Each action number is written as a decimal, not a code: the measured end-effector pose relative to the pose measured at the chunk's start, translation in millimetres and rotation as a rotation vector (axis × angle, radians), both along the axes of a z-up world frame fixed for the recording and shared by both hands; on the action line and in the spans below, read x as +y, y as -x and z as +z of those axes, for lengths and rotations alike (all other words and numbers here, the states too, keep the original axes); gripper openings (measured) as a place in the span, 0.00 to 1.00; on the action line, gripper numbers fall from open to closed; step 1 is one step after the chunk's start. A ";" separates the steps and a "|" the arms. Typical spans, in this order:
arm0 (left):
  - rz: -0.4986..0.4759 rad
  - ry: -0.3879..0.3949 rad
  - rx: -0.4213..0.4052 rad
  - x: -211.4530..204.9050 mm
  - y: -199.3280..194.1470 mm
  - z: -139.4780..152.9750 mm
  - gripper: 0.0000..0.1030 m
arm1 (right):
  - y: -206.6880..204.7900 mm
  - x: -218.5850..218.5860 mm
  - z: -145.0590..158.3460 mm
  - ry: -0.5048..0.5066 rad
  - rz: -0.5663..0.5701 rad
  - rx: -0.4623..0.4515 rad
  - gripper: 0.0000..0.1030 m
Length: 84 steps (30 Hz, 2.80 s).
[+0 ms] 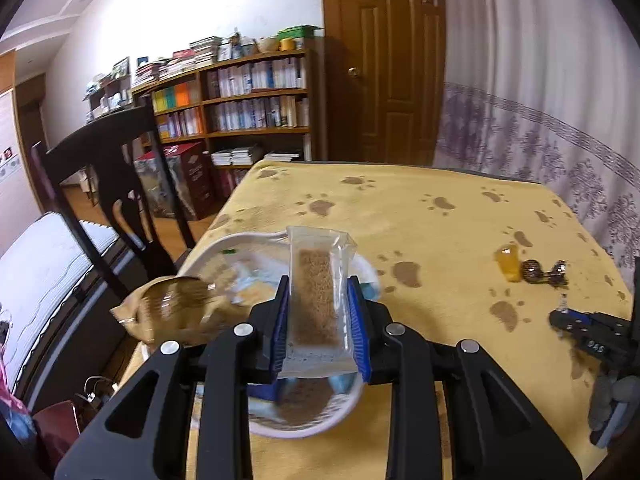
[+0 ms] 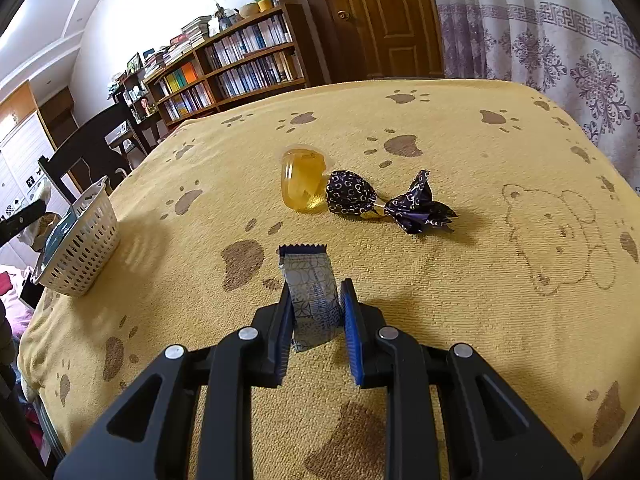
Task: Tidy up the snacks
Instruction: 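Carry the granola packet with the left tool over the basket while the right tool holds the silver wrapper, then open the left tool to drop the granola packet while the right tool drops the silver wrapper into the basket, then move the open right tool to the purple wrapped candy on the table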
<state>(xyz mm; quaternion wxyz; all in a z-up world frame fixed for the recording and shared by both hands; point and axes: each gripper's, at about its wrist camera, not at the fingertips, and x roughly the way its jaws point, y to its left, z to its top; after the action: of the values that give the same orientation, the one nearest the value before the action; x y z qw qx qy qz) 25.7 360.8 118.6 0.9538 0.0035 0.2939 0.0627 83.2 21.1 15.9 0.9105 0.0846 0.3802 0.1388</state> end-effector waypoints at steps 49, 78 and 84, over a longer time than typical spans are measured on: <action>0.136 0.173 -0.172 98.9 46.4 53.1 0.54 | -30.8 228.8 108.4 -0.135 0.351 -0.081 0.22; 0.160 0.222 -0.184 106.6 40.1 46.4 0.97 | -40.2 230.2 86.7 -0.219 0.233 -0.023 0.64; 0.156 0.203 -0.176 100.2 37.2 44.7 0.97 | -42.7 213.7 80.9 -0.234 0.195 -0.015 0.66</action>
<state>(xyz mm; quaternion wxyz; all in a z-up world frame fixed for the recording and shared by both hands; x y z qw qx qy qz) -11.5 461.1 163.2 0.9635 -0.1214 0.2132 0.1068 125.9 234.8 96.9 0.8795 0.1517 0.3609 0.2707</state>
